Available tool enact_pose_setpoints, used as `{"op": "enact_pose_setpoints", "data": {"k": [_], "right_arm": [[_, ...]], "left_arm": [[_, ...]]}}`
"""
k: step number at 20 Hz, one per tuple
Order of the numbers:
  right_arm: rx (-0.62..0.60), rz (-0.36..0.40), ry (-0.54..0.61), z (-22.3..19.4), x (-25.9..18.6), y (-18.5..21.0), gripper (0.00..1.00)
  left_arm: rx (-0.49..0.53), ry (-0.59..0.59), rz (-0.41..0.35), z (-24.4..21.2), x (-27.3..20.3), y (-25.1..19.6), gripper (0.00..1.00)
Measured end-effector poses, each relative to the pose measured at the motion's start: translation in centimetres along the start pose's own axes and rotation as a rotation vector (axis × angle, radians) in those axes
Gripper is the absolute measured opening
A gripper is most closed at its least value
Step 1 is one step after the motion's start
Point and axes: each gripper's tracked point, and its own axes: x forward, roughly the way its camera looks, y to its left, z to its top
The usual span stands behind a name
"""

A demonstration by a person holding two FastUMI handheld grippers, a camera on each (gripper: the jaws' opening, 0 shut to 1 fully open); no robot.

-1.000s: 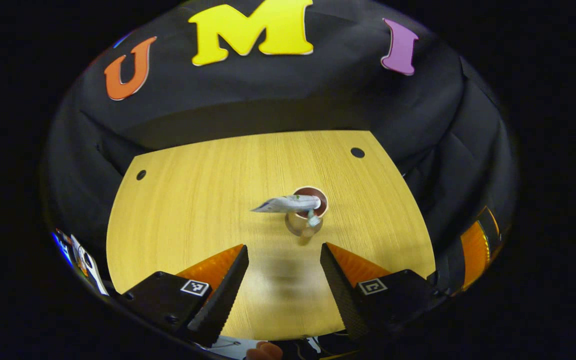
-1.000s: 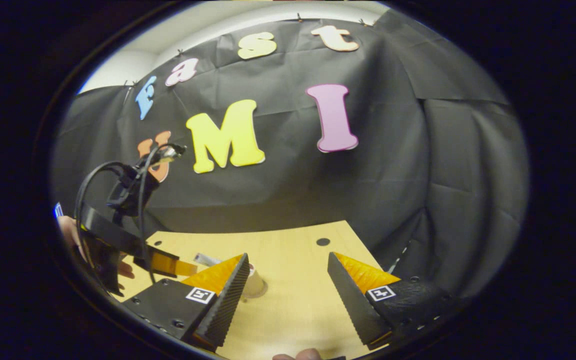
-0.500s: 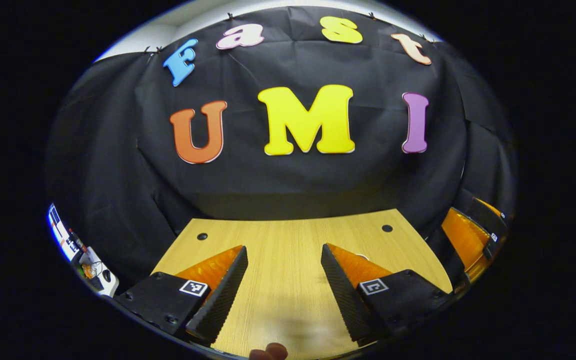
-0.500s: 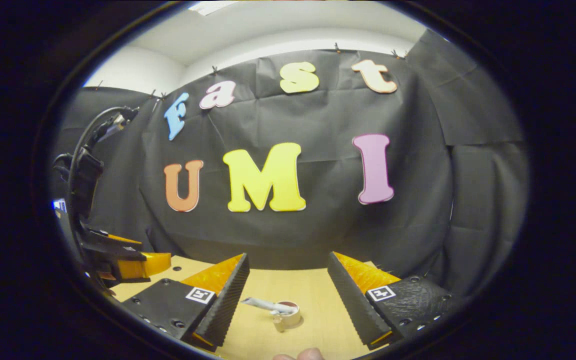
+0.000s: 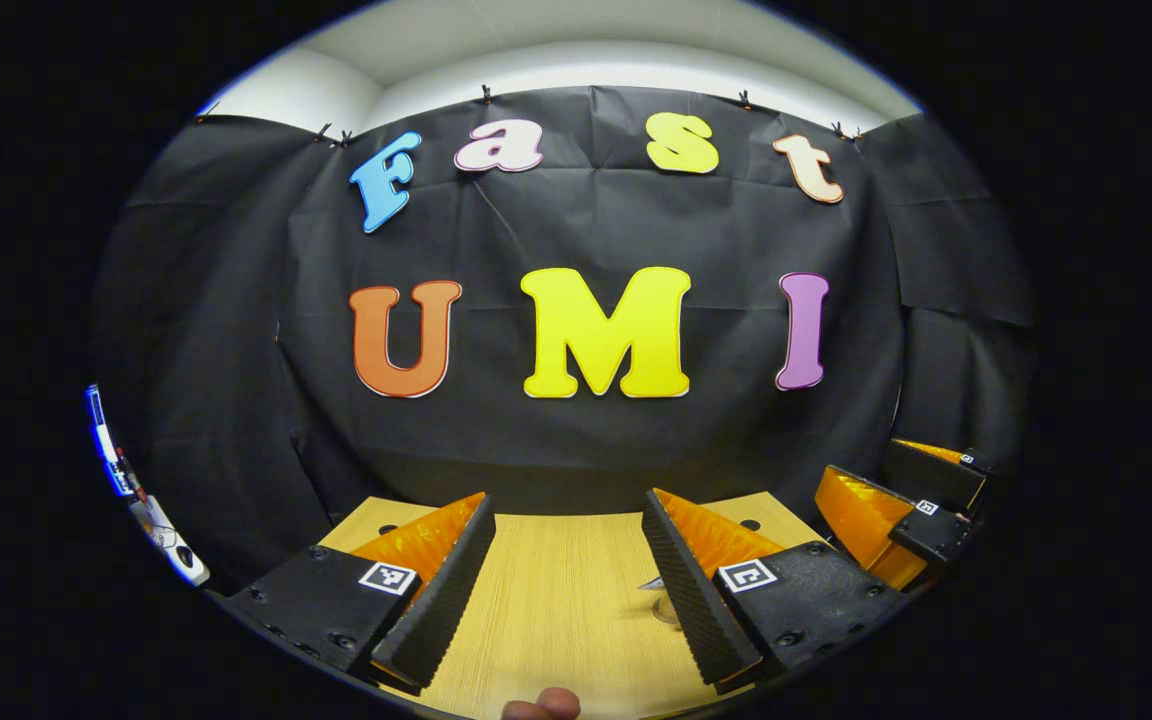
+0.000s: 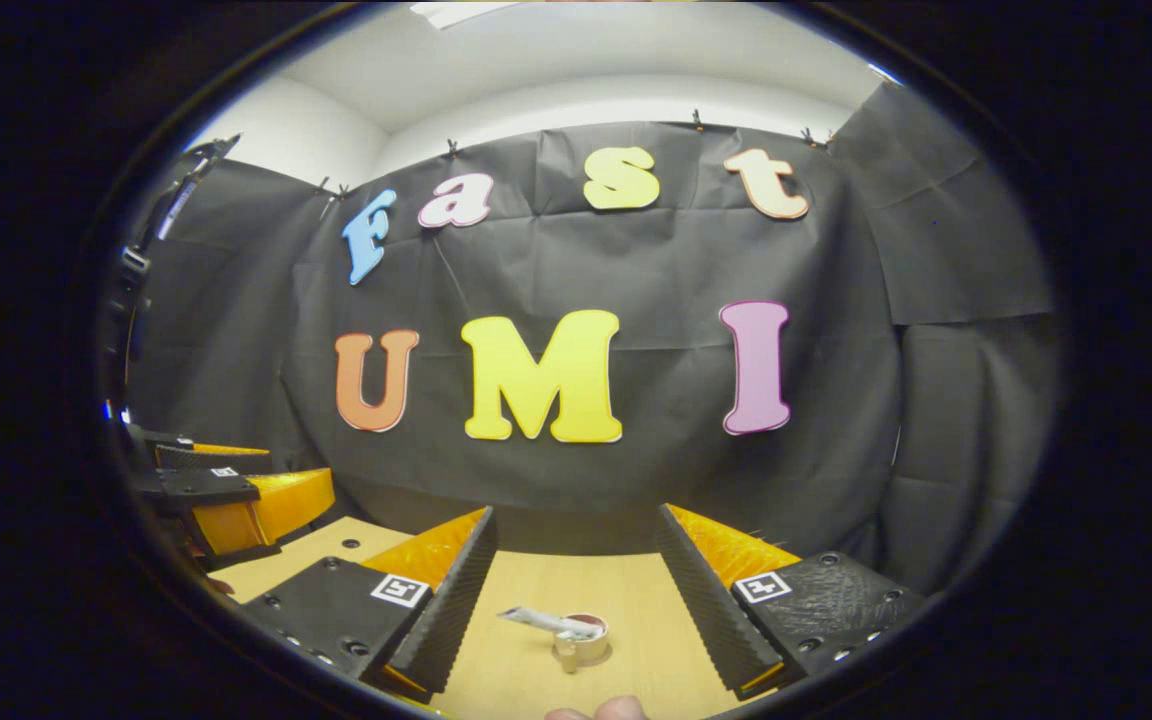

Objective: Put the toothbrush and toothpaste on the desktop into the cup, then pick up the cup and place it on the coaster on the desktop.

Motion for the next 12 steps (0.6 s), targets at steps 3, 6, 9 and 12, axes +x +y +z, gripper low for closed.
{"op": "enact_pose_setpoints", "data": {"k": [3,6,9,12], "right_arm": [[0.0,-0.01,0.01,0.0,0.0,-0.3,0.95],[0.007,-0.02,-0.001,0.5,0.1,-0.7,0.95],[0.019,-0.021,-0.002,0.8,0.5,-0.9,0.95],[0.029,-0.031,-0.017,1.4,0.8,-1.4,0.95]], "left_arm": [[-0.008,-0.021,-0.005,0.5,0.2,-0.2,0.94],[-0.003,-0.037,-0.004,0.9,0.3,-0.2,0.93],[0.019,-0.072,0.004,2.0,0.6,-0.1,0.93],[0.019,-0.078,0.004,2.0,0.8,-0.4,0.93]]}}
